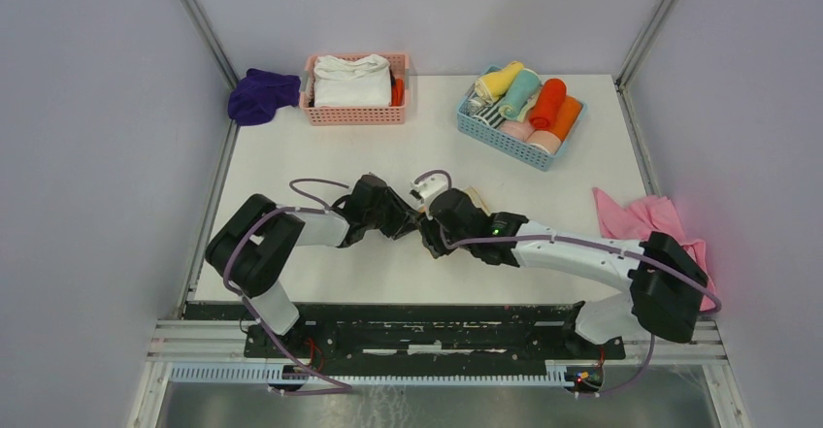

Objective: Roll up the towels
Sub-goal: Roll the towel at the center of the board.

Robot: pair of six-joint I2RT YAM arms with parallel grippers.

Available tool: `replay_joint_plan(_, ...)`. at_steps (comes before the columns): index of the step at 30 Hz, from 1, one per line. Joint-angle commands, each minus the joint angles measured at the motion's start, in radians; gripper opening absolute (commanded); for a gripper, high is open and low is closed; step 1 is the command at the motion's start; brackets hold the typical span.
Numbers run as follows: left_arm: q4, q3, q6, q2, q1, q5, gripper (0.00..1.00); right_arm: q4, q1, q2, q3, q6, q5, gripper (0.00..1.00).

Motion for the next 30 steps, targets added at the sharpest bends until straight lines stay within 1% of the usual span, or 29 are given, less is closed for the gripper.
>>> replay_joint_plan(1,-0.205,-0.031,-0.005,0.061,-0.008,-0.102,0.47,-0.043,0.088,0.115,0.091,-0.102,0.285,0.48)
replay_joint_plan(5,-0.211,-0.029,-0.007,0.057,-0.010,-0.105,0.47,-0.039,0.126,0.209,0.134,-0.109,0.362,0.47)
replay_joint_plan(9,-0.213,-0.029,-0.006,0.054,-0.010,-0.105,0.47,-0.045,0.134,0.265,0.151,-0.106,0.394,0.47)
replay_joint_plan(16,-0.215,-0.026,-0.007,0.057,-0.011,-0.104,0.47,-0.049,0.135,0.336,0.156,-0.106,0.374,0.47)
replay_joint_plan(18,-0.215,-0.026,-0.007,0.056,-0.011,-0.101,0.47,-0.046,0.134,0.359,0.155,-0.102,0.365,0.45)
replay_joint_plan(21,-0.215,-0.026,-0.006,0.053,-0.011,-0.097,0.47,-0.027,0.130,0.386,0.141,-0.093,0.334,0.39)
replay_joint_plan(24,-0.208,-0.034,-0.004,0.036,-0.009,-0.091,0.50,0.033,0.107,0.375,0.095,-0.083,0.225,0.25)
replay_joint_plan(26,-0.178,-0.051,-0.002,0.013,-0.006,-0.079,0.54,0.114,0.064,0.339,0.035,-0.069,0.075,0.17)
replay_joint_plan(30,-0.088,-0.099,0.013,-0.044,0.007,-0.044,0.62,0.290,-0.055,0.269,-0.109,0.003,-0.255,0.07)
